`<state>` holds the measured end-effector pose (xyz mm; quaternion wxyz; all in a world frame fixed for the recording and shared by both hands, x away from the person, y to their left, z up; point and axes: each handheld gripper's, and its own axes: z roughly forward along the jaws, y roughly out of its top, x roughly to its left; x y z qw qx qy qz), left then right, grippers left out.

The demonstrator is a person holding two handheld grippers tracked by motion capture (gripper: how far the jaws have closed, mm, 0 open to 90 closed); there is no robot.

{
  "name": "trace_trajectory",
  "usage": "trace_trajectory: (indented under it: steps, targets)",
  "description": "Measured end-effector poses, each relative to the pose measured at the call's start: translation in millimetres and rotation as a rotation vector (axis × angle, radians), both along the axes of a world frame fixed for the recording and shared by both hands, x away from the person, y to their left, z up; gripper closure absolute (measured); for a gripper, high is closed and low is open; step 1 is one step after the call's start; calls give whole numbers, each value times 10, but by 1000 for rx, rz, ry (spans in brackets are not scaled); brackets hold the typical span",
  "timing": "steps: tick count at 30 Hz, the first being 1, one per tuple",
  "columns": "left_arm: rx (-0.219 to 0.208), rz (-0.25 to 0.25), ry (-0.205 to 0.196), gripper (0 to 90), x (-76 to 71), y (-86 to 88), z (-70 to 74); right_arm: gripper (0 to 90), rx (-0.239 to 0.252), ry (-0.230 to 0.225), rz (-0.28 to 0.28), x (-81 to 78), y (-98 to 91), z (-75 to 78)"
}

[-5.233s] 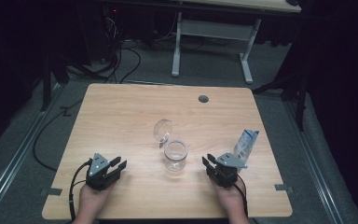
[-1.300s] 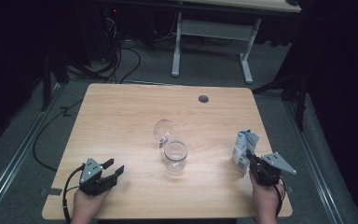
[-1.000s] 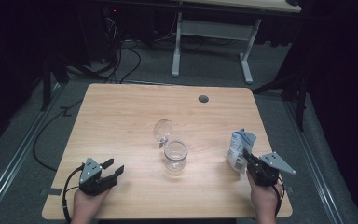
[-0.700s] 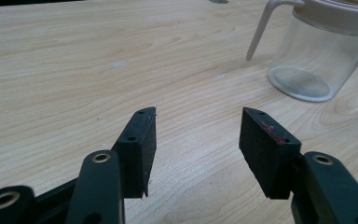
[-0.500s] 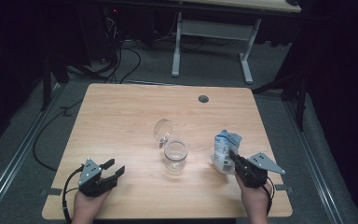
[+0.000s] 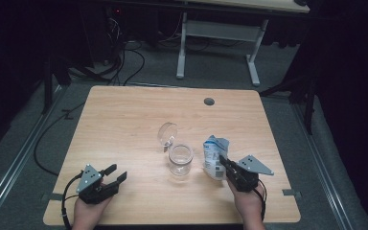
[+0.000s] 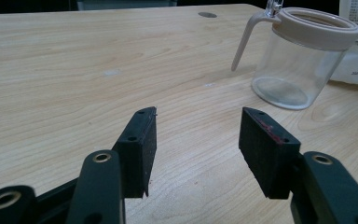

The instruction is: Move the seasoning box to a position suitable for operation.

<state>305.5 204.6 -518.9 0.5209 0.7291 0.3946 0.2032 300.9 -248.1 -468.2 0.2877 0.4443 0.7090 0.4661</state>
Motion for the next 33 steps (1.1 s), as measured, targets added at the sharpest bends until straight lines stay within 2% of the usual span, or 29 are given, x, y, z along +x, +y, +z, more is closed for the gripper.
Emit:
trace_trajectory:
  steps: [11,22,25,28,30,33]
  targets:
    - [6,-19,1,467,9,-33,-9,900,-19,-1,2,-2,34,37]
    - [-12,-38,12,465,41,-53,-22,900,-36,22,-36,36,-29,112]
    - [8,-56,3,457,74,-105,-8,900,-37,41,-36,54,-42,149]
    - [8,-69,11,449,114,-145,-5,900,-55,65,-40,82,-47,175]
    - [14,-76,10,446,127,-161,-1,900,-53,96,-37,104,-48,190]
    - [4,-80,9,447,104,-141,-10,900,-82,142,-26,140,-33,248]
